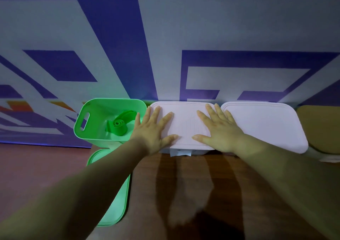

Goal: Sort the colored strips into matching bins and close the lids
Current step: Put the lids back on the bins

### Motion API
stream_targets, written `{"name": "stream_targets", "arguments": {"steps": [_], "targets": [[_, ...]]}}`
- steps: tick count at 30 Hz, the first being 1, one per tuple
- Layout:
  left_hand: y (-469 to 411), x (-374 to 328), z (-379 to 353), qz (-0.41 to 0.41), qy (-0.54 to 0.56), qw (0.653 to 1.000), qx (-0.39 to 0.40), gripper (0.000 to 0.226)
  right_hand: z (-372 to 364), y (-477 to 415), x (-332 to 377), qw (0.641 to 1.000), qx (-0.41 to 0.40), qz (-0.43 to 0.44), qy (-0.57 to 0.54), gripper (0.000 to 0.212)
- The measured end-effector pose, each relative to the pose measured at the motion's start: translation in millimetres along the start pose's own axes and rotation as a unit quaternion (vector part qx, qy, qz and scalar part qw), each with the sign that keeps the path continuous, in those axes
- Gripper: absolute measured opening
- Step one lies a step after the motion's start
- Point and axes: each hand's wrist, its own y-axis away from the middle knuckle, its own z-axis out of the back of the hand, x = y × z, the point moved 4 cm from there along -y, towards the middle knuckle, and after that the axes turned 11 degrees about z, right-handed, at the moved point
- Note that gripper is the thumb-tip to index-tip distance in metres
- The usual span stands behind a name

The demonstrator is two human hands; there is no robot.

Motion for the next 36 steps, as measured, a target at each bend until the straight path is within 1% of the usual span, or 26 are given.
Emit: {"name": "stream_targets", "arguments": {"steps": [4,9,11,13,17,19,22,24,26,28,33,36], "targets": [[36,25,0,0.02,0.02,0.999,-0.033,0.082,10,21,21,0.999,-0.045,0.009,-0.001,0.09],[101,65,-14,0.044,0.052,0.996,-0.062,0.084,-3,58,72,0.996,-0.084,0.023,-0.022,0.085],[127,80,-24,0.062,0.064,0.994,-0.066,0.084,-12,69,96,0.996,-0.088,0.021,-0.022,0.083],[155,95,-38,0.086,0.062,0.993,-0.052,0.086,-23,80,122,0.996,-0.087,0.027,-0.021,0.082],[209,118,-72,0.142,0.06,0.988,0.002,0.093,-51,97,164,0.997,-0.056,0.049,-0.037,0.08],[230,127,-85,0.164,0.072,0.984,0.017,0.097,-65,101,180,0.997,-0.036,0.052,-0.048,0.08],[255,132,-98,0.201,0.068,0.976,0.043,0.099,-88,102,198,0.996,0.012,0.07,-0.063,0.08],[267,135,-102,0.239,0.088,0.966,0.044,0.1,-99,99,211,0.993,0.029,0.088,-0.068,0.079],[277,143,-106,0.26,0.116,0.958,0.041,0.094,-109,93,226,0.991,0.044,0.107,-0.065,0.079],[284,155,-111,0.267,0.126,0.955,0.04,0.088,-118,90,242,0.99,0.058,0.114,-0.066,0.079],[287,194,-131,0.262,0.146,0.952,0.061,0.085,-134,77,280,0.99,0.064,0.105,-0.073,0.078],[277,215,-145,0.234,0.156,0.956,0.086,0.084,-146,57,306,0.99,0.068,0.097,-0.079,0.077]]}}
